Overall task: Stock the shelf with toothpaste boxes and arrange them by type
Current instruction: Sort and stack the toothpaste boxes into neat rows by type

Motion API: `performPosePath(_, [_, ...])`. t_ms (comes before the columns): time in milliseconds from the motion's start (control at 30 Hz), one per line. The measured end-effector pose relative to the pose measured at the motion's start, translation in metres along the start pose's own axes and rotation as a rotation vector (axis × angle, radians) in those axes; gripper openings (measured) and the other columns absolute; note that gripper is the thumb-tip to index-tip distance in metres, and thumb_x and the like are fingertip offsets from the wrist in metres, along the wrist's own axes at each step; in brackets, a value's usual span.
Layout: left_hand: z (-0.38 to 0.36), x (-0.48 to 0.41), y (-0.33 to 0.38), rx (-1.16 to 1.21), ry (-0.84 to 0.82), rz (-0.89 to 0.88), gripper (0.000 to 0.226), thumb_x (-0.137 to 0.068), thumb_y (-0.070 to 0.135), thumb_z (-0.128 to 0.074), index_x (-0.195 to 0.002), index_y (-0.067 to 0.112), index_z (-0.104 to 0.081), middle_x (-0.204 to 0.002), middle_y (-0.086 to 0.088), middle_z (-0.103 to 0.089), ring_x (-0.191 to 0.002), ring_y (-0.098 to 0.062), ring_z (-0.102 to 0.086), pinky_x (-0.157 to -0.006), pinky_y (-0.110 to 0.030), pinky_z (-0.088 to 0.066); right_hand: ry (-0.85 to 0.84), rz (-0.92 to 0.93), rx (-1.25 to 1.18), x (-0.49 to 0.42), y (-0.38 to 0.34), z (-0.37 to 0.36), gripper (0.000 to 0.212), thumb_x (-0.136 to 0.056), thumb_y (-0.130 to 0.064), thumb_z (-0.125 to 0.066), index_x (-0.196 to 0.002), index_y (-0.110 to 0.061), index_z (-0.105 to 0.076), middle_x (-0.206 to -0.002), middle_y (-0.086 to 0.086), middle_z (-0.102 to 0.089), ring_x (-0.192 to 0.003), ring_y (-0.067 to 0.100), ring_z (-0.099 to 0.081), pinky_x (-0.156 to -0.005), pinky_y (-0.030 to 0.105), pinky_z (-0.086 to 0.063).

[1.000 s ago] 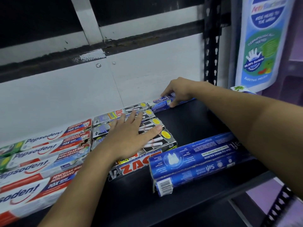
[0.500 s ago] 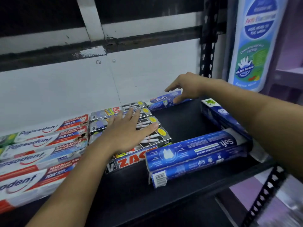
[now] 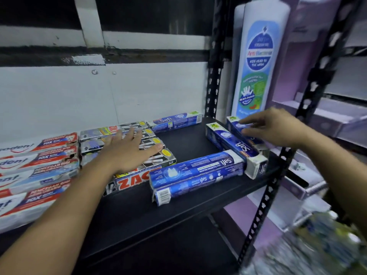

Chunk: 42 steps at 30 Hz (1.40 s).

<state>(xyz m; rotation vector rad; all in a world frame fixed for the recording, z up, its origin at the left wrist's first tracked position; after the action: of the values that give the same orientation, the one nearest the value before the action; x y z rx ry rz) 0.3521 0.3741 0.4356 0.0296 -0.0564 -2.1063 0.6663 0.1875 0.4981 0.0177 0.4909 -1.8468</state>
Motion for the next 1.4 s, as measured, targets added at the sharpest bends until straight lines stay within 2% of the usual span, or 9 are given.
performPosePath(100, [-0.001, -0.002, 0.0, -0.002, 0.002, -0.002, 0.133, -0.045, 0.101, 0.011, -0.158, 0.03, 0.003, -0.166, 0.002, 0.01, -0.152, -0.029, 0.008, -0.121, -0.054, 0.003, 0.092, -0.113, -0.063, 0.013, 0.003, -0.009, 0.031, -0.089, -0.038, -0.067, -0.119, -0.032, -0.069, -0.102, 0.004, -0.073, -0.091, 0.014, -0.07, -0.088, 0.026, -0.051])
performPosePath(233, [-0.002, -0.004, -0.001, -0.008, 0.014, -0.007, 0.136, -0.044, 0.102, 0.012, -0.158, 0.029, 0.002, -0.166, 0.002, 0.008, -0.152, -0.03, 0.006, -0.121, -0.054, 0.0, 0.119, -0.235, -0.008, 0.018, 0.005, -0.022, 0.041, -0.087, -0.044, -0.066, -0.124, -0.026, -0.067, -0.122, 0.004, -0.068, -0.118, 0.025, -0.059, -0.1, 0.032, -0.044])
performPosePath(400, [-0.003, -0.005, -0.001, -0.006, 0.016, -0.007, 0.126, -0.056, 0.101, 0.006, -0.158, 0.028, 0.001, -0.166, 0.001, 0.009, -0.152, -0.03, 0.008, -0.121, -0.054, 0.002, 0.111, -0.334, -0.093, 0.01, 0.008, -0.028, 0.046, -0.083, -0.049, -0.07, -0.124, -0.027, -0.067, -0.125, 0.007, -0.066, -0.111, 0.024, -0.061, -0.086, 0.026, -0.045])
performPosePath(567, [-0.003, -0.004, -0.002, 0.006, 0.022, -0.009, 0.126, -0.055, 0.101, 0.006, -0.158, 0.029, 0.001, -0.166, 0.001, 0.009, -0.152, -0.03, 0.008, -0.121, -0.054, 0.002, 0.165, -0.39, -0.143, -0.003, 0.012, -0.03, 0.044, -0.086, -0.032, -0.071, -0.128, -0.02, -0.065, -0.127, 0.009, -0.064, -0.1, 0.024, -0.062, -0.077, 0.023, -0.043])
performPosePath(800, [-0.003, -0.004, -0.002, 0.029, 0.026, 0.0, 0.121, -0.059, 0.099, 0.002, -0.158, 0.03, 0.002, -0.166, 0.001, 0.009, -0.152, -0.03, 0.01, -0.121, -0.055, 0.003, 0.359, -0.263, -0.211, -0.019, -0.002, -0.006, 0.034, -0.091, -0.018, -0.062, -0.125, -0.013, -0.066, -0.113, 0.005, -0.071, -0.071, 0.017, -0.058, -0.067, 0.024, -0.054])
performPosePath(967, [-0.003, -0.005, -0.001, 0.027, 0.019, 0.001, 0.125, -0.054, 0.1, 0.006, -0.158, 0.03, 0.002, -0.166, 0.001, 0.009, -0.152, -0.03, 0.01, -0.121, -0.055, 0.004, 0.442, -0.144, -0.199, -0.026, -0.039, 0.006, 0.028, -0.092, -0.012, -0.059, -0.117, -0.011, -0.071, -0.106, 0.007, -0.073, -0.073, 0.017, -0.062, -0.057, 0.015, -0.047])
performPosePath(1100, [-0.003, -0.005, -0.002, 0.026, 0.022, 0.002, 0.129, -0.051, 0.1, 0.008, -0.158, 0.03, 0.001, -0.166, 0.001, 0.008, -0.152, -0.03, 0.01, -0.121, -0.055, 0.004, 0.485, -0.036, -0.191, -0.03, -0.067, 0.004, 0.025, -0.089, -0.012, -0.062, -0.112, -0.01, -0.074, -0.103, 0.006, -0.075, -0.094, 0.017, -0.068, -0.085, 0.027, -0.054])
performPosePath(1300, [-0.003, -0.004, -0.001, 0.041, 0.022, 0.001, 0.13, -0.049, 0.1, 0.008, -0.158, 0.03, 0.002, -0.166, 0.001, 0.01, -0.152, -0.03, 0.011, -0.121, -0.055, 0.005, 0.306, 0.202, 0.088, -0.03, -0.109, -0.043, 0.02, -0.08, -0.014, -0.056, -0.09, -0.005, -0.071, -0.077, 0.014, -0.071, -0.075, 0.039, -0.061, -0.071, 0.045, -0.055])
performPosePath(1400, [-0.002, -0.003, 0.0, 0.039, 0.02, 0.004, 0.128, -0.051, 0.099, 0.007, -0.158, 0.03, 0.002, -0.166, 0.0, 0.01, -0.152, -0.031, 0.011, -0.121, -0.056, 0.004, 0.239, 0.223, -0.015, -0.021, -0.111, -0.058, 0.025, -0.085, -0.024, -0.064, -0.106, -0.014, -0.074, -0.091, 0.006, -0.075, -0.084, 0.025, -0.067, -0.082, 0.037, -0.054])
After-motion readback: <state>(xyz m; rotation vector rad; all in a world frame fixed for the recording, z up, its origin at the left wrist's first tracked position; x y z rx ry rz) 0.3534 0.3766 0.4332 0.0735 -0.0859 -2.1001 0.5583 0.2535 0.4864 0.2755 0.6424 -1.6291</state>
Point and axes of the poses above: each hand's wrist, its own x-axis away from the middle knuckle, its own z-axis out of the back of the hand, y = z × x, the point moved 3 cm from there along -x, towards the middle knuckle
